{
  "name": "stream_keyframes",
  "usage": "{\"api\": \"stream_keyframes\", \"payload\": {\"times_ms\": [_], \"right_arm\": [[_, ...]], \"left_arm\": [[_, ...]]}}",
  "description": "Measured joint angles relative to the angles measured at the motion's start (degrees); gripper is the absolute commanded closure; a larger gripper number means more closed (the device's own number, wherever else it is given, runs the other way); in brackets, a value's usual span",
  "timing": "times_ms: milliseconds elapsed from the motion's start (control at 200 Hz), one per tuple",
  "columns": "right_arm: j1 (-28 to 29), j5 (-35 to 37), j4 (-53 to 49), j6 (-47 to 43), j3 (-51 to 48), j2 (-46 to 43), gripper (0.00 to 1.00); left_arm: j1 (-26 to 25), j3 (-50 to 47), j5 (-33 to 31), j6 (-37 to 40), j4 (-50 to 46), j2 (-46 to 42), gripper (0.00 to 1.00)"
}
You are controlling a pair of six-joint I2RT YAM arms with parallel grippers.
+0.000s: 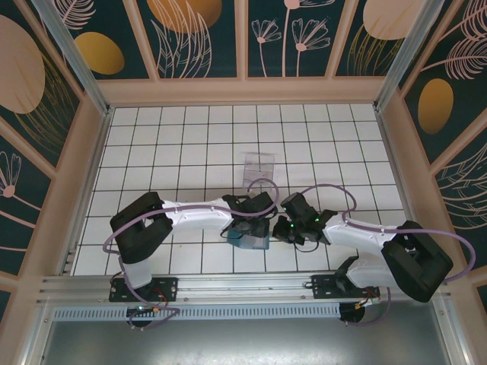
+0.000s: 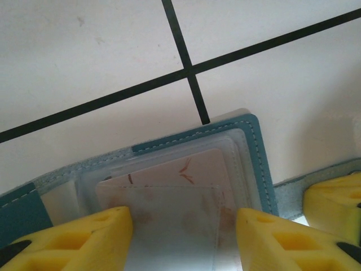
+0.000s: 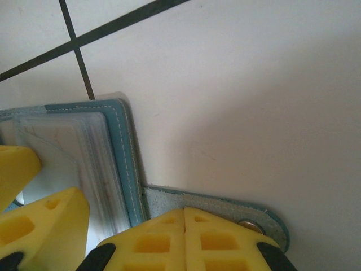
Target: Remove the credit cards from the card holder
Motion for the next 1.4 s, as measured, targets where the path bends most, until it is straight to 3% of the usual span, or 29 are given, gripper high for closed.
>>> {"api": "stream_keyframes", "payload": {"times_ms": [160,450,821,1396], "right_arm": [[0.0,0.0,0.0,0.0,0.0,0.0,0.93],[0.0,0.0,0.0,0.0,0.0,0.0,0.93],[0.0,0.0,0.0,0.0,0.0,0.0,0.93],[0.0,0.1,-0.3,-0.1,0.2,0.0,0.93]], "left_arm": [[-0.1,1.2,-0.8,1.0,-1.7,0.9,0.48],[-0.4,1.8,-2.8,1.4,-2.9,1.2,0.67],[-0.4,1.9,-8.8,0.4,-8.4,0.4,0.59],[-0.4,0.7,-14.6,-1.0,-16.3,-4.5,0.62]]}}
